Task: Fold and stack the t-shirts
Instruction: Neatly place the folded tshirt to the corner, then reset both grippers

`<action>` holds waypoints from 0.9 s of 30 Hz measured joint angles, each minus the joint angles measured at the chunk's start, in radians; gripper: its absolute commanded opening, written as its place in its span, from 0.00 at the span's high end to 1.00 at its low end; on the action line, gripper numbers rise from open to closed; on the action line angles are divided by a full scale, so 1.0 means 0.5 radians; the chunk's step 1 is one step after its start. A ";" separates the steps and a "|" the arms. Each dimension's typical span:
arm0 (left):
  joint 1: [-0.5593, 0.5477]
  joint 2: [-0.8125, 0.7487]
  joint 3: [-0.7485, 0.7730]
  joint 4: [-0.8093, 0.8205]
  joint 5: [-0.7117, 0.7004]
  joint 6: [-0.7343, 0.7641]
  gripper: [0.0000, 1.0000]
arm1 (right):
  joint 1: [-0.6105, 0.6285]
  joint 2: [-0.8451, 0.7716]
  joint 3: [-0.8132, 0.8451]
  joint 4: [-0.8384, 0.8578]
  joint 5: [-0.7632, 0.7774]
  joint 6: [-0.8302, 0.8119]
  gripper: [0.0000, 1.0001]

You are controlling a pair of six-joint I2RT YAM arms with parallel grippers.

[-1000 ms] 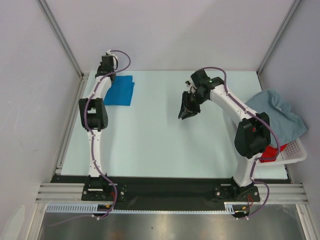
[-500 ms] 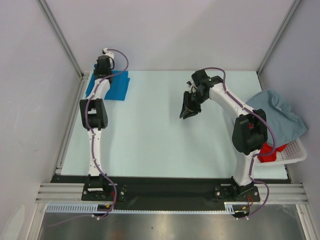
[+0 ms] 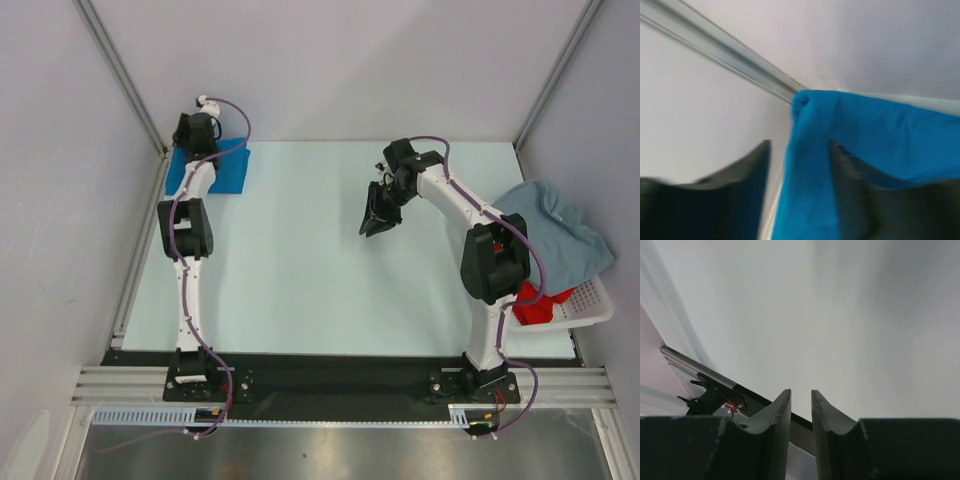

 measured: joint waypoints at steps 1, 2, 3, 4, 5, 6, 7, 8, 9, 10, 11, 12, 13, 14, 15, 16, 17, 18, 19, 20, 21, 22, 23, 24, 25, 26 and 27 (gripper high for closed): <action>0.000 0.002 0.000 0.025 -0.002 0.002 0.16 | 0.000 0.002 0.000 0.004 -0.001 0.007 0.72; 0.000 0.002 0.000 0.051 -0.005 0.012 0.07 | 0.000 0.004 0.000 0.008 -0.001 0.014 0.72; -0.001 0.002 0.001 0.076 -0.014 0.016 0.06 | 0.001 0.008 0.001 0.012 -0.001 0.021 0.72; -0.002 0.002 0.010 0.092 -0.024 0.015 0.05 | 0.002 0.011 0.001 0.014 -0.001 0.027 0.72; -0.003 0.002 0.018 0.101 -0.037 0.014 0.03 | 0.002 0.014 0.001 0.015 -0.001 0.034 0.72; -0.004 0.002 0.026 0.108 -0.048 0.011 0.02 | 0.003 0.016 0.001 0.015 0.000 0.037 0.72; -0.008 -0.002 0.027 0.112 -0.053 0.004 0.01 | 0.005 0.015 0.001 0.015 0.000 0.042 0.72; -0.014 -0.009 0.027 0.105 -0.056 -0.003 0.00 | 0.005 0.015 0.001 0.015 0.000 0.047 0.72; -0.016 -0.027 0.019 0.089 -0.058 -0.023 0.00 | 0.005 0.011 -0.002 0.018 0.001 0.050 0.72; -0.022 -0.066 -0.027 0.066 -0.056 -0.050 0.00 | 0.005 0.004 -0.014 0.030 0.001 0.056 0.72; -0.030 -0.134 -0.113 0.034 -0.052 -0.083 0.00 | 0.005 -0.017 -0.043 0.049 0.002 0.064 0.71; -0.040 -0.194 -0.175 -0.006 -0.050 -0.108 0.00 | 0.004 -0.050 -0.090 0.069 0.001 0.074 0.72; -0.063 -0.284 -0.266 -0.056 -0.041 -0.157 0.00 | 0.002 -0.113 -0.169 0.107 0.001 0.082 0.71; -0.093 -0.391 -0.375 -0.100 -0.037 -0.208 0.00 | 0.001 -0.189 -0.260 0.127 0.000 0.094 0.71; -0.135 -0.535 -0.520 -0.146 -0.026 -0.262 0.00 | -0.002 -0.259 -0.331 0.130 -0.001 0.105 0.71; -0.195 -0.687 -0.673 -0.198 -0.016 -0.317 0.00 | -0.005 -0.367 -0.444 0.172 -0.004 0.125 0.70; -0.270 -0.856 -0.851 -0.213 0.002 -0.375 0.00 | -0.010 -0.494 -0.560 0.201 -0.005 0.143 0.70; -0.344 -0.995 -0.988 -0.250 0.013 -0.420 0.00 | -0.016 -0.616 -0.671 0.228 -0.014 0.164 0.69; -0.460 -1.180 -1.153 -0.274 0.024 -0.486 0.00 | -0.024 -0.761 -0.790 0.252 -0.021 0.191 0.68; -0.589 -1.350 -1.312 -0.305 0.048 -0.556 0.00 | -0.034 -0.928 -0.919 0.304 -0.031 0.218 0.67; -0.729 -1.527 -1.478 -0.328 0.092 -0.643 0.00 | -0.047 -1.098 -1.053 0.347 -0.040 0.247 0.65; -0.871 -1.691 -1.621 -0.381 0.143 -0.747 0.00 | -0.065 -1.270 -1.177 0.371 -0.047 0.281 0.64; -1.006 -1.838 -1.749 -0.408 0.214 -0.860 0.00 | -0.082 -1.409 -1.279 0.415 -0.055 0.301 0.61; -1.128 -2.009 -1.935 -0.380 0.332 -0.999 0.00 | -0.095 -1.581 -1.405 0.462 -0.061 0.340 0.51; -1.221 -2.187 -2.129 -0.404 0.442 -1.145 0.00 | -0.114 -1.733 -1.518 0.488 -0.062 0.388 0.48; -1.272 -2.337 -2.287 -0.415 0.522 -1.257 0.00 | -0.125 -1.861 -1.619 0.517 -0.062 0.426 0.44; -1.304 -2.516 -2.492 -0.407 0.605 -1.387 0.00 | -0.130 -1.968 -1.714 0.556 -0.060 0.462 0.36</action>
